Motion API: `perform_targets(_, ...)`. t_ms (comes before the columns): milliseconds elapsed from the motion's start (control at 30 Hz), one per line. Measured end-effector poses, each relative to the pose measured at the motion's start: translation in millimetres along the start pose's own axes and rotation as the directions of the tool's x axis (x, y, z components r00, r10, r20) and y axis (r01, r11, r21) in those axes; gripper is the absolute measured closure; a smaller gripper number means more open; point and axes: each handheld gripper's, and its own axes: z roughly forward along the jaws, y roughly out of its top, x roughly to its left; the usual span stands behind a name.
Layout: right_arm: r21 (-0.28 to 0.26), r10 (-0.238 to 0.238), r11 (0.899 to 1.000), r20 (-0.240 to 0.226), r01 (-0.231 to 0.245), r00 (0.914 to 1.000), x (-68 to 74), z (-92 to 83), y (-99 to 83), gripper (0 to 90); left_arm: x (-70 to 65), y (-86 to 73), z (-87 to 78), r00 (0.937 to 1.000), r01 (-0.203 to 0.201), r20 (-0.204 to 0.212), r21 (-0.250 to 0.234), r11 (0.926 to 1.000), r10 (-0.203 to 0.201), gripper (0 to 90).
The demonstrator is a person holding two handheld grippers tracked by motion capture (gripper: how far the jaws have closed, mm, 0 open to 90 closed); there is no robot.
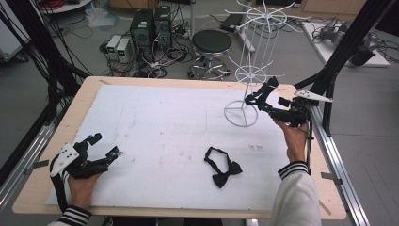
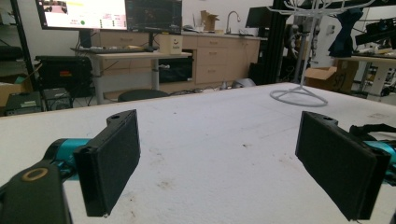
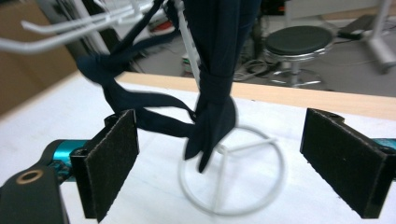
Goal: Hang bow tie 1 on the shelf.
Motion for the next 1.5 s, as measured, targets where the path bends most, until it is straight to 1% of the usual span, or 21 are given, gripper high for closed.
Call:
perform_targets(67, -0.001, -0.005, 1.000, -0.005, 0.005, 1.0000, 1.7, -2.1, -0.6, 10.7, 0.1, 0.0, -0.1, 1.0000, 0.000, 0.000, 0.001, 1.0000, 0.000, 14.3)
perform_targets(100, -0.002, 0.007, 1.000, -0.034, -0.007, 0.9994, 3.6, -6.9, -2.3, 10.7, 0.2, 0.0, -0.1, 1.0000, 0.000, 0.000, 0.000, 1.0000, 0.000, 14.3)
perform_targets(200, -0.037, -0.010, 0.999, -0.055, 0.008, 0.9984, 7.3, -16.7, -6.5, 10.8, 0.1, -0.1, -0.3, 1.0000, 0.005, -0.001, -0.002, 1.0000, -0.005, 14.3)
perform_targets(267, -0.057, -0.024, 0.998, -0.062, 0.020, 0.9978, 9.3, -22.9, -10.9, 10.7, 0.3, -0.1, -0.5, 1.0000, 0.002, 0.000, -0.003, 1.0000, -0.002, 14.3)
perform_targets(367, -0.066, -0.041, 0.997, -0.061, 0.037, 0.9972, 13.6, -30.3, -19.5, 10.8, 0.1, -0.2, -0.8, 1.0000, 0.004, 0.002, -0.006, 1.0000, -0.004, 14.3)
perform_targets(433, -0.058, -0.049, 0.997, -0.069, 0.045, 0.9964, 17.1, -35.6, -25.0, 10.7, 0.0, -0.2, -0.6, 1.0000, 0.005, 0.000, -0.008, 1.0000, -0.005, 14.3)
perform_targets(500, -0.093, -0.068, 0.994, -0.074, 0.061, 0.9950, 22.2, -40.9, -30.2, 10.8, 0.4, -0.2, -0.5, 1.0000, 0.006, -0.001, -0.006, 1.0000, -0.006, 14.3)
perform_targets(567, -0.105, -0.073, 0.992, -0.087, 0.063, 0.9935, 25.7, -44.6, -33.6, 10.8, 0.7, -0.1, -0.5, 1.0000, 0.003, -0.002, -0.005, 1.0000, -0.003, 14.3)
perform_targets(633, -0.111, -0.095, 0.990, -0.081, 0.086, 0.9921, 30.0, -48.9, -37.7, 10.8, 0.8, -0.1, -0.6, 1.0000, 0.008, -0.004, -0.005, 1.0000, -0.008, 14.3)
perform_targets(767, -0.158, -0.114, 0.982, -0.090, 0.099, 0.9894, 36.9, -54.9, -44.0, 10.7, 0.9, -0.1, -0.5, 0.9999, 0.010, -0.003, -0.006, 0.9999, -0.010, 14.3)
perform_targets(800, -0.176, -0.120, 0.979, -0.094, 0.102, 0.9882, 38.6, -55.5, -45.9, 10.7, 0.9, -0.2, -0.4, 0.9999, 0.010, -0.003, -0.008, 0.9999, -0.010, 14.3)
perform_targets(833, -0.179, -0.112, 0.979, -0.102, 0.093, 0.9884, 41.2, -56.2, -47.9, 10.7, 0.8, -0.1, -0.6, 1.0000, 0.009, -0.004, -0.006, 0.9999, -0.009, 14.3)
perform_targets(867, -0.182, -0.119, 0.978, -0.101, 0.099, 0.9877, 43.2, -56.2, -49.8, 10.5, 0.9, 0.0, -0.6, 1.0000, 0.005, -0.002, -0.005, 1.0000, -0.005, 14.3)
perform_targets(967, -0.197, -0.132, 0.974, -0.105, 0.109, 0.9857, 50.3, -54.1, -57.6, 2.6, 0.5, -0.2, -0.5, 1.0000, 0.007, -0.001, -0.006, 1.0000, -0.007, 14.3)
perform_targets(1067, -0.189, -0.137, 0.975, -0.111, 0.115, 0.9843, 56.5, -53.0, -65.6, 2.5, 0.3, -0.2, -0.3, 1.0000, 0.009, -0.001, -0.008, 0.9999, -0.009, 14.3)
perform_targets(1133, -0.193, -0.154, 0.972, -0.101, 0.133, 0.9828, 60.5, -53.2, -71.2, 2.5, 0.6, -0.1, -0.4, 1.0000, 0.008, -0.002, -0.007, 0.9999, -0.008, 14.3)
perform_targets(1200, -0.201, -0.162, 0.970, -0.109, 0.138, 0.9807, 63.4, -52.9, -77.4, 2.4, 0.8, -0.1, -0.5, 1.0000, 0.008, -0.002, -0.007, 0.9999, -0.008, 14.3)
perform_targets(1300, -0.204, -0.159, 0.970, -0.105, 0.135, 0.9817, 68.4, -52.5, -85.9, 0.6, 0.7, -0.1, -0.5, 1.0000, 0.009, -0.003, -0.007, 0.9999, -0.009, 14.3)
perform_targets(1400, -0.204, -0.160, 0.970, -0.110, 0.135, 0.9810, 70.4, -51.9, -92.4, 0.6, 0.8, -0.1, -0.5, 1.0000, 0.007, -0.002, -0.007, 1.0000, -0.007, 14.3)
perform_targets(1433, -0.193, -0.159, 0.972, -0.115, 0.135, 0.9805, 71.1, -51.5, -93.5, 0.6, 0.7, -0.1, -0.4, 1.0000, 0.007, -0.003, -0.007, 0.9999, -0.007, 14.3)
perform_targets(1500, -0.193, -0.172, 0.970, -0.113, 0.148, 0.9786, 72.5, -51.4, -95.1, 0.6, 0.6, -0.1, -0.4, 1.0000, 0.008, -0.002, -0.008, 0.9999, -0.008, 14.3)
